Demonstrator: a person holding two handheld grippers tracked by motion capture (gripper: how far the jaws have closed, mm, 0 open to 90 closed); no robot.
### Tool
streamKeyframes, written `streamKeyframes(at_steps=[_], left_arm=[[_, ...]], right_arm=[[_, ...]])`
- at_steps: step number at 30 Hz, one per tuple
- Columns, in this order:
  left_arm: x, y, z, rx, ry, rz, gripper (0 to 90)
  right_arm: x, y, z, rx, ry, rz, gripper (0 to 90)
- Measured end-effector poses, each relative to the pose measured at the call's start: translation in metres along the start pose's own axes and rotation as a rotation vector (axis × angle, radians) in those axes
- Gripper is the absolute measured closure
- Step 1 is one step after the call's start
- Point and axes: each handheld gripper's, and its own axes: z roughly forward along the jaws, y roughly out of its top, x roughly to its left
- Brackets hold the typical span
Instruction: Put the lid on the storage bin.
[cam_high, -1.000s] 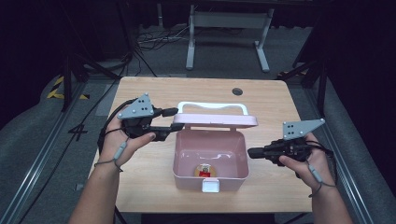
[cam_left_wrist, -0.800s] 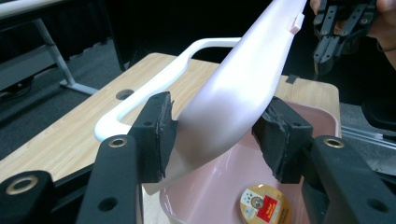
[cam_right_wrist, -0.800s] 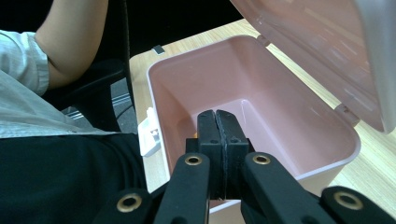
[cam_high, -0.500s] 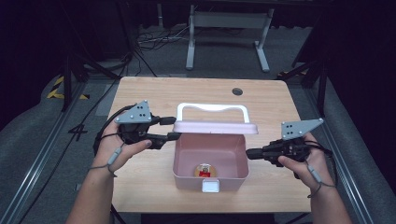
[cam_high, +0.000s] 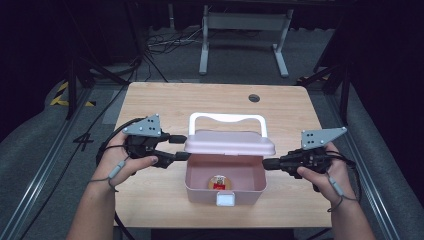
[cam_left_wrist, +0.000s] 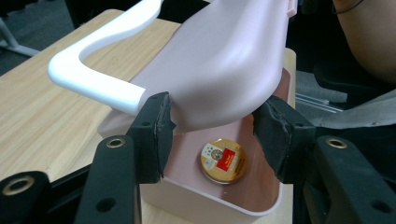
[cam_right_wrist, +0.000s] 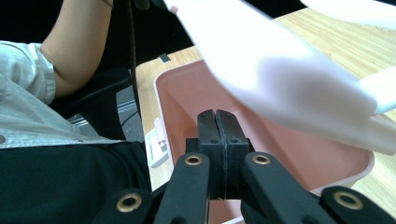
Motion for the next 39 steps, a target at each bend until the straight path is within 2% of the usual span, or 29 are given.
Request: streamKeyframes(at_steps=[4, 12, 16, 22, 26, 29, 31, 35, 37, 38, 39], left_arm=[[0.000, -0.002, 0.000, 0.015, -0.014, -0.001, 46.9], [0.001, -0.005, -0.002, 0.006, -0.044, -0.019, 44.2], [0.001, -0.009, -0.008, 0.004, -0.034, -0.031, 40.2], [0.004, -0.016, -0.020, 0.001, -0.009, -0.053, 39.6], [0.008, -0.022, -0.025, 0.034, 0.032, -0.070, 38.2], [0.013, -0.025, -0.028, 0.039, 0.060, -0.088, 38.1], [0.015, -0.027, -0.029, 0.048, 0.091, -0.099, 38.1], [0.022, -0.029, -0.030, 0.070, 0.186, -0.117, 37.6], [0.025, -0.031, -0.031, 0.075, 0.216, -0.128, 37.5], [0.025, -0.031, -0.031, 0.075, 0.216, -0.128, 37.1], [0.028, -0.032, -0.031, 0.075, 0.239, -0.139, 36.9]], right_arm=[[0.000, 0.000, -0.001, -0.010, -0.007, 0.002, 90.0], [0.000, 0.000, -0.001, -0.011, -0.011, 0.001, 90.0], [0.001, 0.000, -0.001, -0.013, -0.009, 0.000, 90.0], [0.001, 0.001, -0.002, -0.015, -0.007, -0.002, 90.0], [0.003, 0.002, -0.003, -0.016, -0.005, -0.005, 90.0], [0.004, 0.002, -0.003, -0.010, -0.004, -0.004, 90.0], [0.004, 0.001, -0.003, -0.002, 0.000, -0.001, 90.0], [0.004, 0.001, -0.003, 0.019, 0.009, 0.005, 90.0], [0.004, 0.001, -0.003, 0.026, 0.010, 0.004, 90.0], [0.004, 0.000, -0.003, 0.031, 0.012, 0.006, 90.0], [0.005, 0.000, -0.003, 0.033, 0.013, 0.008, 90.0]])
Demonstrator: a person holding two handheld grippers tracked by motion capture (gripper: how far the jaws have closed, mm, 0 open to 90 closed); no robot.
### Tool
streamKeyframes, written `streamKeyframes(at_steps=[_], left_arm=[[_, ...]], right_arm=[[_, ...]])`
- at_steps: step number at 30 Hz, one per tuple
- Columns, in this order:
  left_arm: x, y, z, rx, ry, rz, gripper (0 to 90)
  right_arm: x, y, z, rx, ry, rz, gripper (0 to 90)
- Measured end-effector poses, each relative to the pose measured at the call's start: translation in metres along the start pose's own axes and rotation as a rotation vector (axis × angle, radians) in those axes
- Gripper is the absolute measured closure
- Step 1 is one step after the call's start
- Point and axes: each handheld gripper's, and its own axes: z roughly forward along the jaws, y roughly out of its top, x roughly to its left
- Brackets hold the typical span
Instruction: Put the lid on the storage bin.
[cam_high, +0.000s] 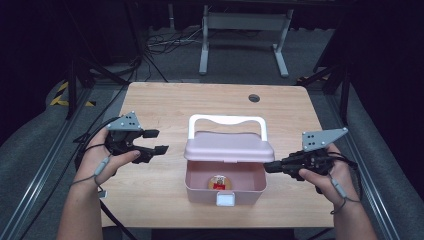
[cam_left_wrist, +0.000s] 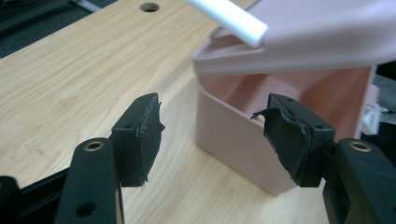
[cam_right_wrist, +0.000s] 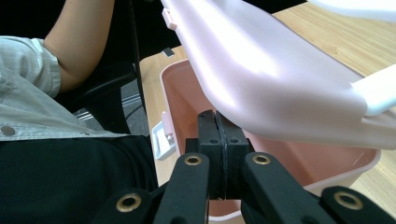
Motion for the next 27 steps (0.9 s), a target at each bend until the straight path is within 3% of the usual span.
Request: streamKeyframes(at_steps=[1, 2, 6, 11, 18, 27], left_arm=[[0.000, 0.000, 0.000, 0.000, 0.000, 0.000, 36.7], [0.002, -0.001, 0.001, 0.008, 0.031, -0.006, 36.6], [0.004, -0.001, 0.002, 0.020, 0.080, -0.007, 36.8], [0.007, -0.002, 0.006, 0.047, 0.118, -0.013, 36.7], [0.012, -0.003, 0.010, 0.074, 0.120, -0.028, 36.7], [0.013, -0.004, 0.007, 0.054, 0.121, -0.039, 36.9]], right_arm=[[0.000, 0.000, 0.000, 0.000, 0.000, 0.000, 90.0], [0.000, 0.000, 0.001, 0.006, 0.002, 0.002, 90.0], [0.001, -0.001, 0.001, 0.020, 0.010, 0.019, 89.3], [0.002, -0.001, 0.002, 0.051, 0.023, 0.043, 89.3], [0.004, -0.002, 0.002, 0.091, 0.031, 0.048, 89.4], [0.004, -0.004, 0.007, 0.161, 0.050, 0.042, 89.3]])
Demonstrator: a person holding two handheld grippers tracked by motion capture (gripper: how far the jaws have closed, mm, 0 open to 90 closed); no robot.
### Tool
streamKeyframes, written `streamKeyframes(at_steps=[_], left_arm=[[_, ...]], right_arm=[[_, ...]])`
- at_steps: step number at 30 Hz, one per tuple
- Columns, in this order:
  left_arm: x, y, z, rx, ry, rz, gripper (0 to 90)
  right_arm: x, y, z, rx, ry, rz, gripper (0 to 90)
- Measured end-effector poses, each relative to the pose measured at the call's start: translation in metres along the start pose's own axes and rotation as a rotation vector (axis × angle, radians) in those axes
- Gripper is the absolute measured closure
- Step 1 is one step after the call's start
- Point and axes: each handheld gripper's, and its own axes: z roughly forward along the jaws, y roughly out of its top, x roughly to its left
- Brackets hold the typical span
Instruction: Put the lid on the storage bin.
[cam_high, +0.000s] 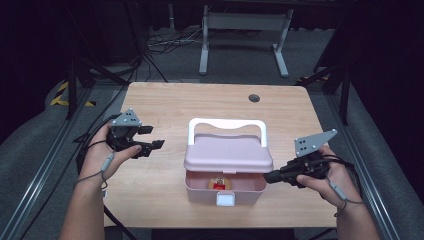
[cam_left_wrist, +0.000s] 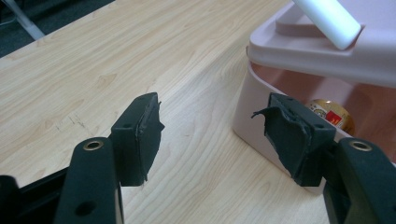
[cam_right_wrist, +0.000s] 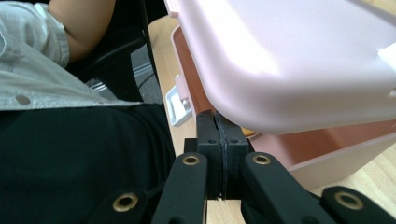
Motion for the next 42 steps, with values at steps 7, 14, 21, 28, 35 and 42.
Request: streamKeyframes(at_steps=[7, 14, 21, 28, 35, 42], left_arm=[[0.000, 0.000, 0.000, -0.003, -0.004, -0.003, 36.9], [0.000, 0.000, 0.000, -0.001, -0.006, 0.001, 36.9], [-0.001, 0.000, 0.000, 0.000, -0.011, 0.007, 36.8], [-0.002, 0.001, 0.002, 0.007, -0.016, 0.016, 36.7], [-0.002, 0.001, 0.003, 0.010, -0.019, 0.016, 36.7], [-0.002, 0.000, 0.003, 0.009, -0.020, 0.013, 36.6]], right_arm=[[0.000, -0.001, 0.003, 0.048, 0.006, -0.005, 89.1], [0.000, -0.002, 0.006, 0.088, 0.002, -0.001, 89.1], [-0.001, -0.004, 0.007, 0.121, -0.010, -0.002, 88.7], [-0.002, -0.005, 0.008, 0.152, -0.012, -0.001, 87.6], [-0.001, -0.006, 0.009, 0.187, -0.018, 0.001, 87.1], [-0.002, -0.007, 0.012, 0.223, -0.025, -0.006, 86.8]])
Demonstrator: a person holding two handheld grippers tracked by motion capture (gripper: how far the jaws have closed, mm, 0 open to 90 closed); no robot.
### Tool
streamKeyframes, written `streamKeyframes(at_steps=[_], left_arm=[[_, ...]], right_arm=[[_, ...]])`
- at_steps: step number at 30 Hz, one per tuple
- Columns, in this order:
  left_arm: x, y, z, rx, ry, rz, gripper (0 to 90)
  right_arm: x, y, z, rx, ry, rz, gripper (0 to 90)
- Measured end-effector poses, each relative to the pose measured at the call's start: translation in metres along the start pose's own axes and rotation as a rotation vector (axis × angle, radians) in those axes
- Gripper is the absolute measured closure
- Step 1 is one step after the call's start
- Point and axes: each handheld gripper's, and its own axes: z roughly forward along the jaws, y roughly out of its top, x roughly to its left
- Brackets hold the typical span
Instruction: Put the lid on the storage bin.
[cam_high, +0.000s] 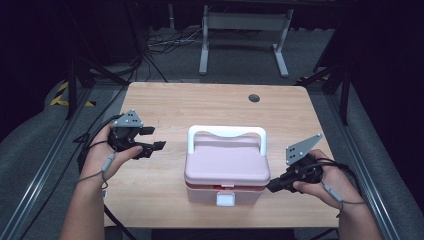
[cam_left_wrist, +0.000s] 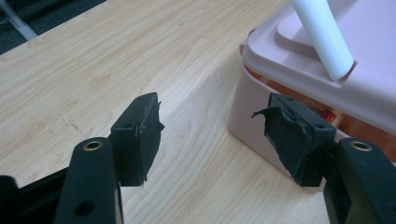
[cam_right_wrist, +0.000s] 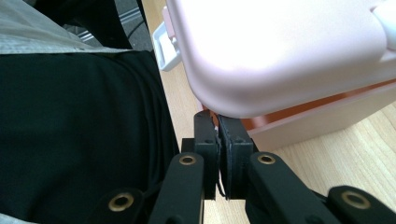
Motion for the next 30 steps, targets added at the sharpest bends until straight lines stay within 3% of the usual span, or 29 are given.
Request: streamKeyframes(at_steps=[20, 30], left_arm=[[-0.0002, 0.0001, 0.0014, 0.005, -0.009, 0.004, 36.6], [-0.0001, -0.0011, 0.0005, -0.012, -0.018, -0.008, 36.7]], right_arm=[[-0.0006, -0.0018, 0.0065, 0.086, 0.002, 0.005, 85.8], [0.0018, -0.0021, -0.0026, 0.020, 0.025, 0.000, 82.7]])
